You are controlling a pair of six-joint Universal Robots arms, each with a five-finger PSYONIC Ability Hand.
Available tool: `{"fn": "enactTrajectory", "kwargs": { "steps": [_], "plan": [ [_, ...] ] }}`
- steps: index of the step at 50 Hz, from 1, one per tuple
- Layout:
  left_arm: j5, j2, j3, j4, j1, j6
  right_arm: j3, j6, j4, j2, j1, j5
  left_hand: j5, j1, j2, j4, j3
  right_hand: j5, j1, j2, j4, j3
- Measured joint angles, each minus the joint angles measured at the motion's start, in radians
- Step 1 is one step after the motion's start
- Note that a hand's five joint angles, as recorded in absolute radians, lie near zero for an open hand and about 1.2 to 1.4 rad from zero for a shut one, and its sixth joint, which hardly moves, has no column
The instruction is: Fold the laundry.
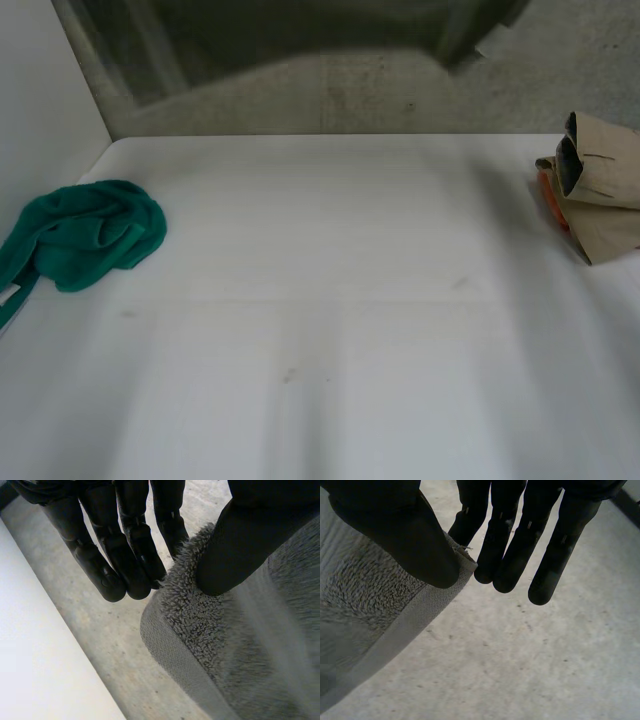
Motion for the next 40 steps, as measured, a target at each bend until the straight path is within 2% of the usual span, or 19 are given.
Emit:
{"fn": "enactTrajectory", "kwargs": {
  "steps": [5,10,17,21,23,27,29,32,33,35,37,40],
  "plan": [
    [0.021,-0.005,-0.075,-0.007,0.012,-0.009,0.052,-0.003,0.039,0.013,0.006,-0.029,0.000,0.000,0.000,0.000,0.000,0.000,0.000,0.000,0.000,0.000],
    [0.062,-0.031,-0.266,-0.005,0.028,0.028,0.152,-0.011,0.126,0.075,0.009,-0.073,0.000,0.000,0.000,0.000,0.000,0.000,0.000,0.000,0.000,0.002],
    [0.169,-0.109,-0.581,0.065,0.039,0.176,0.288,-0.084,0.266,0.211,-0.005,-0.114,0.000,0.000,0.000,0.000,0.000,0.000,0.000,0.000,0.000,0.002],
    [0.201,-0.123,-0.699,0.049,0.050,0.267,0.337,-0.167,0.389,0.240,-0.025,-0.120,0.000,0.000,0.000,0.000,0.000,0.000,0.000,0.000,0.000,0.003],
    [0.206,-0.113,-0.754,0.008,0.058,0.317,0.364,-0.219,0.470,0.236,-0.038,-0.121,0.000,0.000,0.000,0.000,0.000,0.000,0.000,0.000,0.000,0.003],
    [0.187,-0.027,-0.885,-0.212,0.100,0.455,0.446,-0.396,0.721,0.159,-0.087,-0.126,0.000,0.000,0.000,0.000,0.000,0.000,0.000,0.000,0.000,0.003],
    [0.179,0.000,-0.911,-0.276,0.113,0.487,0.466,-0.442,0.780,0.132,-0.100,-0.129,0.000,0.000,0.000,0.000,0.000,0.000,0.000,0.000,0.000,0.003],
    [0.156,0.086,-0.986,-0.495,0.160,0.605,0.525,-0.600,0.958,0.048,-0.152,-0.146,0.000,0.000,0.000,0.000,0.000,0.000,0.000,0.000,0.000,0.003],
    [0.159,0.139,-1.029,-0.618,0.199,0.693,0.546,-0.668,1.019,0.017,-0.174,-0.160,0.000,0.000,0.000,0.000,0.000,0.000,0.000,0.000,0.000,0.003],
    [0.173,0.177,-1.056,-0.694,0.230,0.764,0.574,-0.764,1.090,-0.023,-0.203,-0.191,0.000,0.000,0.000,0.000,0.000,0.005,0.000,0.000,0.000,0.003],
    [0.191,0.204,-1.069,-0.736,0.250,0.816,0.582,-0.794,1.099,-0.033,-0.211,-0.209,0.000,0.000,0.000,0.000,0.000,0.006,0.000,0.000,0.000,0.003],
    [0.220,0.215,-1.044,-0.720,0.241,0.832,0.576,-0.770,1.045,-0.017,-0.199,-0.226,0.000,0.000,0.000,0.000,0.000,0.009,0.000,0.000,0.000,0.003]
  ]
}}
